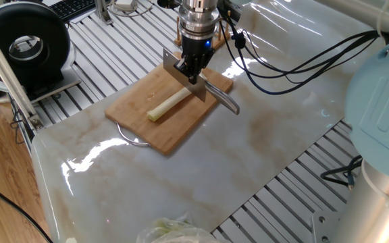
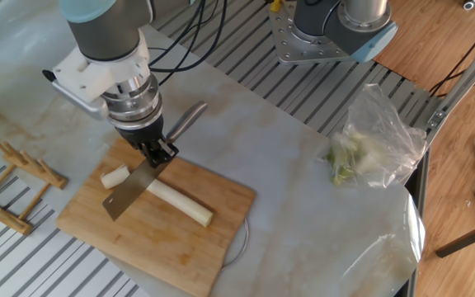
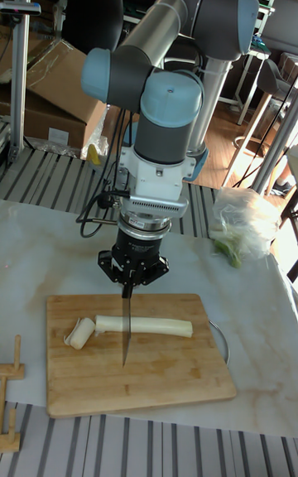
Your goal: Chop the scallions
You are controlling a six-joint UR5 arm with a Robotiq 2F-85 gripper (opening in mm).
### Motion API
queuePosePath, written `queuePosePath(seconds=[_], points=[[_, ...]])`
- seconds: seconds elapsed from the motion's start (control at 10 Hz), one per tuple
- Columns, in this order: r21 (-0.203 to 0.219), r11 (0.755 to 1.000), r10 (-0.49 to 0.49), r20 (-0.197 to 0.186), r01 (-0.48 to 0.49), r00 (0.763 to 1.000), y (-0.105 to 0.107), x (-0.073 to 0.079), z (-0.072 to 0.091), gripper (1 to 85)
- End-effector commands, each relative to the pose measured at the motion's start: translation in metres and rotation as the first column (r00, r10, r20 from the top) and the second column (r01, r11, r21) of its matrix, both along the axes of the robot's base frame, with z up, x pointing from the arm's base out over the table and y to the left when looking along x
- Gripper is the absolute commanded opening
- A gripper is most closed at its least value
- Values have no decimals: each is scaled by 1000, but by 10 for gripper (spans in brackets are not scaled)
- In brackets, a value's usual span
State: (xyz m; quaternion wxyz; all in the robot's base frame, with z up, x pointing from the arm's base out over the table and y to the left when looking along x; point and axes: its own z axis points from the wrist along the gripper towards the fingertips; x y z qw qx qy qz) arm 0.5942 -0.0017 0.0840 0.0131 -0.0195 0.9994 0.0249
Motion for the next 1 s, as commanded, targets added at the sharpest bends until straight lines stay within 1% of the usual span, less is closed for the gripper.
queuePosePath(seconds=[0.0,0.2,0.5,0.7,0.9], points=[[12,1000,-4,3,4,1000,4,0,3,13],[0,1000,-6,-2,6,1000,5,-2,3,13],[-3,1000,-1,-9,1,1000,6,-4,1,13],[-28,1000,-8,-14,7,1000,6,-7,-3,13],[-40,999,-5,-12,4,1000,4,-7,-5,13]])
